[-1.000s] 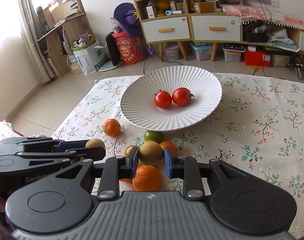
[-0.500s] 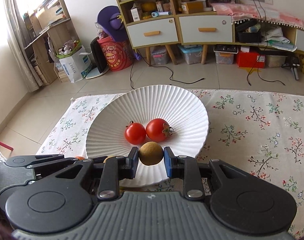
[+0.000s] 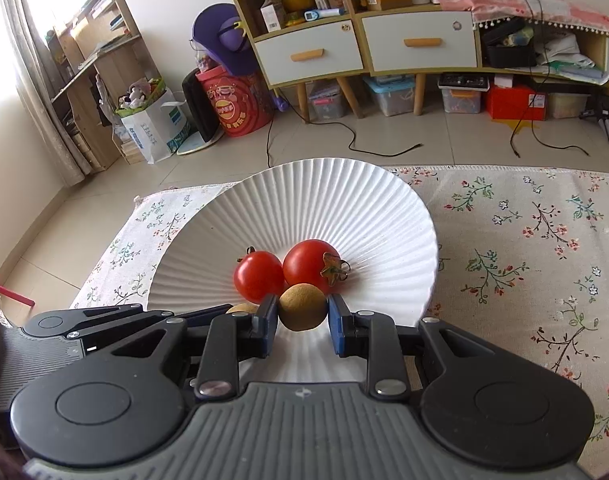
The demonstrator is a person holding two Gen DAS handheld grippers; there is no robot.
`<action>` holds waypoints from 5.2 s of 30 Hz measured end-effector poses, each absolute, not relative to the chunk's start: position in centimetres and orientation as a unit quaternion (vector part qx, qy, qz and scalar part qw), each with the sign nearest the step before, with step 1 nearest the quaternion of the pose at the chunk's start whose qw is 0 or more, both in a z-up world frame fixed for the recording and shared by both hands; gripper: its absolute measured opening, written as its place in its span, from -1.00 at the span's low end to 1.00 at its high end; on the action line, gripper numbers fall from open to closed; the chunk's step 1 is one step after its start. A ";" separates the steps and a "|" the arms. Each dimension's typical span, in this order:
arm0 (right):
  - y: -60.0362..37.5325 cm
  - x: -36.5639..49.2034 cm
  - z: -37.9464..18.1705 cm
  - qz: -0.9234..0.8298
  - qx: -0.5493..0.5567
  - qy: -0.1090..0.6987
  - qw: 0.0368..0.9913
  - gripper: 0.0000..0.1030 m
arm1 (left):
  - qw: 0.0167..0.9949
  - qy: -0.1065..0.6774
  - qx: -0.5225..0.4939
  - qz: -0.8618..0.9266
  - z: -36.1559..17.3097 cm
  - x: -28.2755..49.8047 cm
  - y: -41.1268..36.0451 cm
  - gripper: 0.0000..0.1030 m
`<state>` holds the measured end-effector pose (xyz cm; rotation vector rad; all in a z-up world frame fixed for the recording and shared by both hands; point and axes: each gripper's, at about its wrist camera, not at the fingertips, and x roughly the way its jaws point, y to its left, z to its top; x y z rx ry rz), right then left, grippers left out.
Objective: Organize fruits
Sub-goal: 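Carry the brown kiwi into the white bowl and open the right gripper, then withdraw the right gripper from the bowl toward the remaining fruits, then grasp the green lime with the right gripper while the left gripper grasps a brown kiwi, then carry the lime and kiwi into the white bowl and open both grippers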
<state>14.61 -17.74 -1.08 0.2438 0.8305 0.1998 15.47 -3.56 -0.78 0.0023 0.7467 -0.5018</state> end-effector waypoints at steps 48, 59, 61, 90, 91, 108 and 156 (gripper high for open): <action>-13.7 5.4 3.8 0.130 0.033 0.366 0.921 0.90 | 0.899 0.377 0.085 -0.204 4.3 5.2 2.5 0.87; -12.3 2.6 3.7 0.154 0.032 0.361 0.919 0.95 | 0.884 0.423 0.091 -0.178 2.7 2.8 5.7 0.87; -11.8 2.0 3.4 0.159 0.031 0.361 0.918 0.95 | 0.883 0.427 0.089 -0.174 2.5 2.3 6.5 0.87; -5.0 -1.5 -3.0 0.244 -0.069 0.428 0.868 0.35 | 0.860 0.484 0.053 -0.156 -2.0 1.8 11.0 -0.23; -4.9 -1.5 -3.0 0.244 -0.070 0.429 0.867 0.32 | 0.860 0.482 0.053 -0.156 -2.0 1.8 11.0 -0.27; -4.6 0.2 -3.1 0.234 -0.055 0.433 0.869 -0.10 | 0.870 0.462 0.035 -0.168 -2.2 2.3 10.6 -0.65; -11.5 4.9 3.2 0.164 0.033 0.372 0.913 -0.52 | 0.906 0.374 0.039 -0.192 2.0 6.1 4.6 -0.67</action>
